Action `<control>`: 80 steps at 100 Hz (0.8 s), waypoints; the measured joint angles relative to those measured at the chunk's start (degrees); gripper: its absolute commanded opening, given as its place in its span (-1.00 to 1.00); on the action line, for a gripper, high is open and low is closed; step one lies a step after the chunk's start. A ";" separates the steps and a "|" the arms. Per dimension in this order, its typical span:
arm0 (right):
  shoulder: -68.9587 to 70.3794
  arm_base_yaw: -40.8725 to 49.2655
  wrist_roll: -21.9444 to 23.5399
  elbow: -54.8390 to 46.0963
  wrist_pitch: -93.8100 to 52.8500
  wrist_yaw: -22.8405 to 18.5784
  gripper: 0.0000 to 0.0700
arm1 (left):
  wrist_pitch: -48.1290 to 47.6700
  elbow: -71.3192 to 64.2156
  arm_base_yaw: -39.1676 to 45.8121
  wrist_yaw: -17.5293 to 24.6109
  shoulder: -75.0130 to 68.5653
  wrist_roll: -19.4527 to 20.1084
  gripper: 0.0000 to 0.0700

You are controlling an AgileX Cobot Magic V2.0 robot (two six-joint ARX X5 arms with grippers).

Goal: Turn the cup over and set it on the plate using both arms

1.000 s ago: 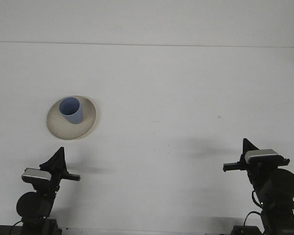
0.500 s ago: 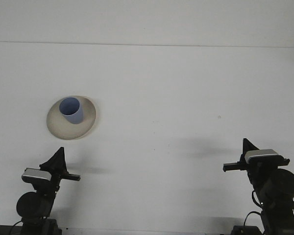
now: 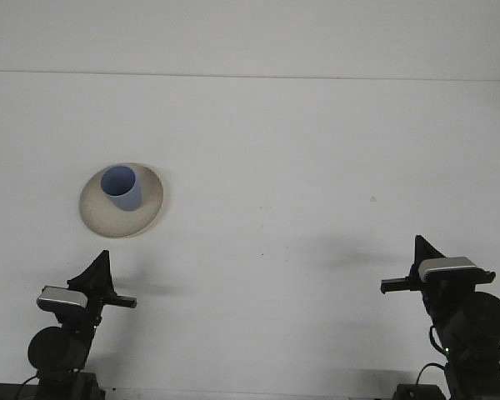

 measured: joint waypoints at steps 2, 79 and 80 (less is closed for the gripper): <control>-0.46 0.00 0.00 -0.28 0.52 0.00 -1.00 | 0.00 0.00 0.00 0.00 0.00 0.00 -0.97; -25.90 0.22 1.22 -26.32 20.92 4.35 -1.00 | 0.00 0.02 0.00 0.00 -0.02 0.02 -0.97; -25.90 0.31 1.33 -26.49 21.11 4.37 -1.00 | -0.02 0.00 0.00 0.00 -0.02 0.02 -0.97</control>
